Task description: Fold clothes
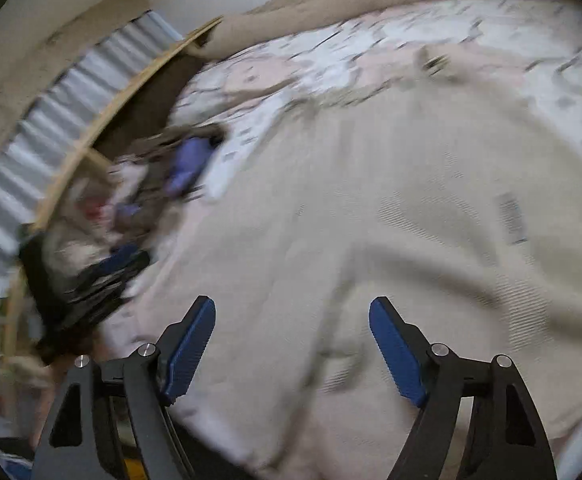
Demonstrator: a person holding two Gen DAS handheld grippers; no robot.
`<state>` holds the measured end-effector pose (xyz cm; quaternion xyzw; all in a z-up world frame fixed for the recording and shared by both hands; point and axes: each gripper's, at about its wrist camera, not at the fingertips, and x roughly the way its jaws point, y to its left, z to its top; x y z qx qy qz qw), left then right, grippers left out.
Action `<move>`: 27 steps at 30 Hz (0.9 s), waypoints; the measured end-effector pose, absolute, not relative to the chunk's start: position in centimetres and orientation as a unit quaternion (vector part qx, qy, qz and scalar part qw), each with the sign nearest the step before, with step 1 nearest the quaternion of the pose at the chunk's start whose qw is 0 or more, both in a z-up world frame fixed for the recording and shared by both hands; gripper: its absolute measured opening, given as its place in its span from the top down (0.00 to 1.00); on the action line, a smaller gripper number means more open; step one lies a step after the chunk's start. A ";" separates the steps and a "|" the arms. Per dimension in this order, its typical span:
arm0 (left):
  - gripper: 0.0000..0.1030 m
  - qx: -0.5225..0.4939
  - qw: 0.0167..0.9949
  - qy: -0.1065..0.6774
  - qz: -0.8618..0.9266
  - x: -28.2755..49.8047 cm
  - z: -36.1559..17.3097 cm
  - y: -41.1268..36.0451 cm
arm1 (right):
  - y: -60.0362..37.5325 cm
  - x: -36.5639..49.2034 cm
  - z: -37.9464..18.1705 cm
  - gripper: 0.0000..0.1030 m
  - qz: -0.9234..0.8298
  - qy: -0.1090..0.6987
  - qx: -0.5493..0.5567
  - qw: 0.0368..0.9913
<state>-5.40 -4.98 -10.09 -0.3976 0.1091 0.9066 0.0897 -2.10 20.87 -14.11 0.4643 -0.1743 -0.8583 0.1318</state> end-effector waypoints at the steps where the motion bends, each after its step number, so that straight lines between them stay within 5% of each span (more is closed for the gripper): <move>1: 0.47 -0.401 0.094 0.114 0.904 -5.3 -10.4 -4.6 | 21.5 -1.8 -14.2 0.22 -0.869 -0.152 0.460 0.101; 11: 0.47 -0.416 0.149 0.131 0.888 -3.6 -12.0 -0.8 | 29.2 2.7 -17.3 0.23 -0.855 -0.152 0.496 -0.002; 16: 0.47 -0.424 0.165 0.127 0.882 -2.9 -12.1 0.2 | 28.6 4.7 -18.7 0.35 -0.845 -0.122 0.521 0.005; 20: 0.47 -0.428 0.170 0.120 0.879 -2.4 -12.1 0.6 | 25.0 5.5 -19.6 0.52 -0.856 0.024 0.517 0.006; 21: 0.47 -0.428 0.171 0.119 0.880 -2.2 -12.1 0.6 | 24.7 5.6 -19.4 0.68 -0.858 0.029 0.513 0.011; 23: 0.47 -0.424 0.172 0.116 0.882 -1.9 -11.7 0.7 | 24.9 5.6 -18.7 0.80 -0.860 0.012 0.510 0.016; 27: 0.47 -0.422 0.173 0.109 0.883 -1.7 -11.6 0.2 | 26.6 5.8 -15.3 0.83 -0.872 -0.062 0.485 0.027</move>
